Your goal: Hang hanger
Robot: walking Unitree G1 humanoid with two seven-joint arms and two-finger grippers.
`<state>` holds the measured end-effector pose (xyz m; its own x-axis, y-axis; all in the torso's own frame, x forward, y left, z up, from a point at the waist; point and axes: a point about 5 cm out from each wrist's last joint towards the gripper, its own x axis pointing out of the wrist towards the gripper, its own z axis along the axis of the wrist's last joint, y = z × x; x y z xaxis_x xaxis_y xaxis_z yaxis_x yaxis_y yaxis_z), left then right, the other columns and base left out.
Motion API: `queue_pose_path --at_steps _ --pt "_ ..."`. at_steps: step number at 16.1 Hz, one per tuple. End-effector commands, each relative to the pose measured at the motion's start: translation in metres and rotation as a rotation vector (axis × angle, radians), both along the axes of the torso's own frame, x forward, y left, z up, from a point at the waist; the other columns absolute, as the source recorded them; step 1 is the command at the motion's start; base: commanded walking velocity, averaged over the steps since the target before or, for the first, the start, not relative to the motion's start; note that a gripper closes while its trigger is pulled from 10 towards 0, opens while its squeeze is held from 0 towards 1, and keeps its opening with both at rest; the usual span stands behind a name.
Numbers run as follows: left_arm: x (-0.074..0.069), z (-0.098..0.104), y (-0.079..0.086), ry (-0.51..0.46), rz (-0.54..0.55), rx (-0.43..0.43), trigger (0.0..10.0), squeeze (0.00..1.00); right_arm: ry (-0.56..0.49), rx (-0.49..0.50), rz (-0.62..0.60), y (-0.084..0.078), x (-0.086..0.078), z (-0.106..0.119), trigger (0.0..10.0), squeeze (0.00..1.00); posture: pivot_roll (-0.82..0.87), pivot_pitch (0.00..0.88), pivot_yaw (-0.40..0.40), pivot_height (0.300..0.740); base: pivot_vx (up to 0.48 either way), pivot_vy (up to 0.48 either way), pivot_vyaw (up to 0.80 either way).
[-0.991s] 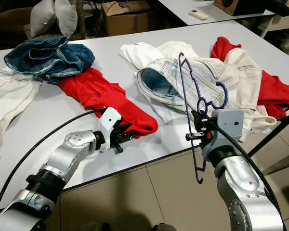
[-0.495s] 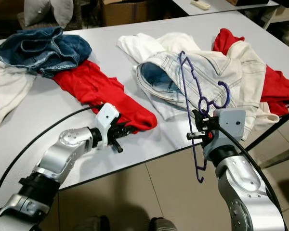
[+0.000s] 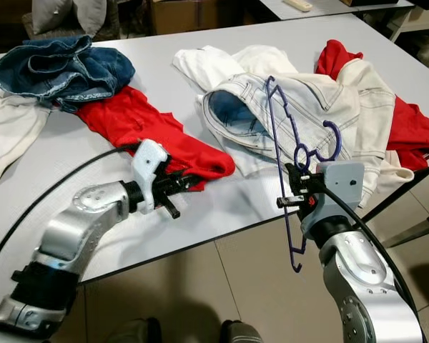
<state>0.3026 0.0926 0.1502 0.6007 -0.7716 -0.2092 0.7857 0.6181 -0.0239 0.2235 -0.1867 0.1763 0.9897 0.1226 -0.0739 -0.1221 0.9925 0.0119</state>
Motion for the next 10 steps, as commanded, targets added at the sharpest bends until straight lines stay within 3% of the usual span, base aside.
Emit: queue_pose_path --at_steps 1,10 --pt "-0.001 0.01 0.001 -0.013 -0.002 -0.028 0.0 0.0 -0.009 0.005 -0.003 0.001 -0.001 0.003 10.0 0.0 -0.07 0.158 -0.025 0.74 0.0 0.0 0.0" --pt "-0.008 0.035 0.014 -0.053 0.002 -0.042 0.0 0.0 -0.008 0.02 -0.012 0.001 0.0 0.003 10.0 0.0 -0.06 0.151 -0.017 0.74 0.0 0.0 0.0"
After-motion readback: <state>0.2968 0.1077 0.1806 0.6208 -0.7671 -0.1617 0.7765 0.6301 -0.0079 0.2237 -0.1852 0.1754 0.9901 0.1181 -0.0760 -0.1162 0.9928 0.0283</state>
